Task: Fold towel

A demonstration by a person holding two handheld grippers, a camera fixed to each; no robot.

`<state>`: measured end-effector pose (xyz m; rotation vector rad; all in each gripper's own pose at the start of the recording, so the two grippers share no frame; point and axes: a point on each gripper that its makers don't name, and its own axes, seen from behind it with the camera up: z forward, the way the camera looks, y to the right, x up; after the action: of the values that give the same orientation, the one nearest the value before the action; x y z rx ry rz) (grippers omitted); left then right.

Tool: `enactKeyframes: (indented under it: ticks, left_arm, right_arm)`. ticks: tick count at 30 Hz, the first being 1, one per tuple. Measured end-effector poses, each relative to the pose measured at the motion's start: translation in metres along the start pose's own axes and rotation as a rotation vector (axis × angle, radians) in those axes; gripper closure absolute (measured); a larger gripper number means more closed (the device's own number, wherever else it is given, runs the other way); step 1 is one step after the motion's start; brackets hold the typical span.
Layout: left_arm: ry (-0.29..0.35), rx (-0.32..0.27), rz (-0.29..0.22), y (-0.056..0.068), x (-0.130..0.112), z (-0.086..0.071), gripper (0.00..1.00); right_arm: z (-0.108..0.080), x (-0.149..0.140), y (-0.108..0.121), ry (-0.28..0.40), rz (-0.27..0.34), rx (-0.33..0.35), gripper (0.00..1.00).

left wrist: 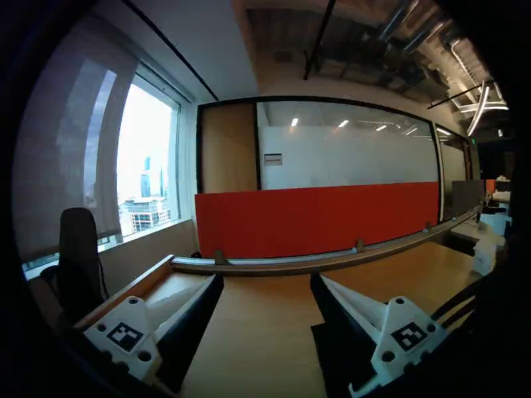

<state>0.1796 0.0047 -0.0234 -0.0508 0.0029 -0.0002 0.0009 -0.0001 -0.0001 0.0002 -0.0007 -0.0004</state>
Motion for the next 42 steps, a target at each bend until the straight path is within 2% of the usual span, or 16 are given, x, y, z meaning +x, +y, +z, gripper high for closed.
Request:
enactKeyframes:
  ticks: [11, 17, 21, 25, 32, 42]
  left_arm:
    - [-0.037, -0.020, 0.021, 0.000, 0.015, -0.008, 0.03]
    - [-0.078, -0.069, 0.041, 0.008, 0.014, -0.009, 0.03]
    - [-0.115, -0.128, 0.065, 0.021, 0.006, -0.008, 0.03]
    - [-0.151, -0.212, 0.085, 0.040, -0.004, -0.011, 0.03]
    - [-0.219, -0.356, 0.123, 0.071, -0.024, -0.017, 0.03]
    - [-0.289, -0.445, 0.170, 0.092, -0.053, -0.021, 0.03]
  right_arm:
    - [-0.003, 0.014, -0.001, -0.024, -0.009, 0.011, 0.00]
    - [-0.005, 0.003, -0.011, -0.075, -0.050, 0.075, 0.00]
    - [-0.008, -0.006, -0.022, -0.118, -0.091, 0.135, 0.00]
    - [-0.013, -0.009, -0.040, -0.152, -0.129, 0.222, 0.00]
    - [-0.027, -0.022, -0.073, -0.226, -0.147, 0.393, 0.00]
    - [-0.034, -0.044, -0.089, -0.299, -0.181, 0.480, 0.00]
